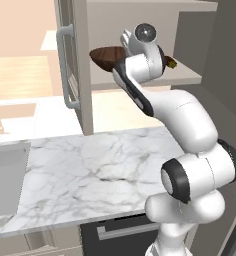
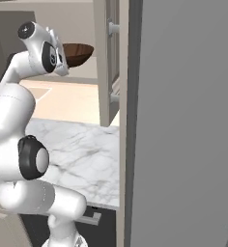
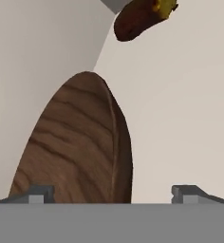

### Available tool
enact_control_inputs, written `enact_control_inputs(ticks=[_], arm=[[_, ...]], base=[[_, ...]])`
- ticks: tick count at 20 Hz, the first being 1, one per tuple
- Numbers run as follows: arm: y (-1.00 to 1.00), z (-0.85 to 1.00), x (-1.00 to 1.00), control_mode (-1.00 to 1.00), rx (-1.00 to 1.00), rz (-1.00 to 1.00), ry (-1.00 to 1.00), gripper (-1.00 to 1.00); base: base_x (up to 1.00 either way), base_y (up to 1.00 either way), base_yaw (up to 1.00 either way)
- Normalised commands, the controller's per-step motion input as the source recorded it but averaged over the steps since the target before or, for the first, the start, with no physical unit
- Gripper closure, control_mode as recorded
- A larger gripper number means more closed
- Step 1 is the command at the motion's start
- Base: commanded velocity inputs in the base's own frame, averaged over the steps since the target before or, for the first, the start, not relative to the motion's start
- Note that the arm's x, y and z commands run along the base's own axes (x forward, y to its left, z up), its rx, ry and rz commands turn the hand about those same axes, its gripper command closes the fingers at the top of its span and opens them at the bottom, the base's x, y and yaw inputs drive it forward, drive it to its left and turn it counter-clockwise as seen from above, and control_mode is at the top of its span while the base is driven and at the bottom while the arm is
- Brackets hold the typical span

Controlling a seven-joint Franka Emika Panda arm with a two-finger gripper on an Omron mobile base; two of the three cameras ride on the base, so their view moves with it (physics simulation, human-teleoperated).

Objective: Pick the mug and place it in the sink. Pick the bowl and place it in the open cabinet and then close the cabinet.

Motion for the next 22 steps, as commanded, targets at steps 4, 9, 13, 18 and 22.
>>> enact_control_inputs(ticks=[4, 9, 13, 18, 22], arm=[[-0.02, 0.0, -0.69, -1.0, 0.0, 0.0, -0.14, -1.0], [-0.25, 0.06, -0.96, -1.0, 0.0, -0.02, -0.15, -1.0], [-0.53, 0.03, -1.0, -1.0, 0.04, -0.03, 0.0, -1.0], [-0.38, 0.08, -0.98, -1.0, 0.09, -0.01, 0.0, -1.0], [-0.06, 0.21, -0.77, -1.0, 0.08, 0.0, 0.0, -1.0]], base=[[0.0, 0.0, 0.0], [0.0, 0.0, 0.0], [0.0, 0.0, 0.0], [0.0, 0.0, 0.0], [0.0, 0.0, 0.0]])
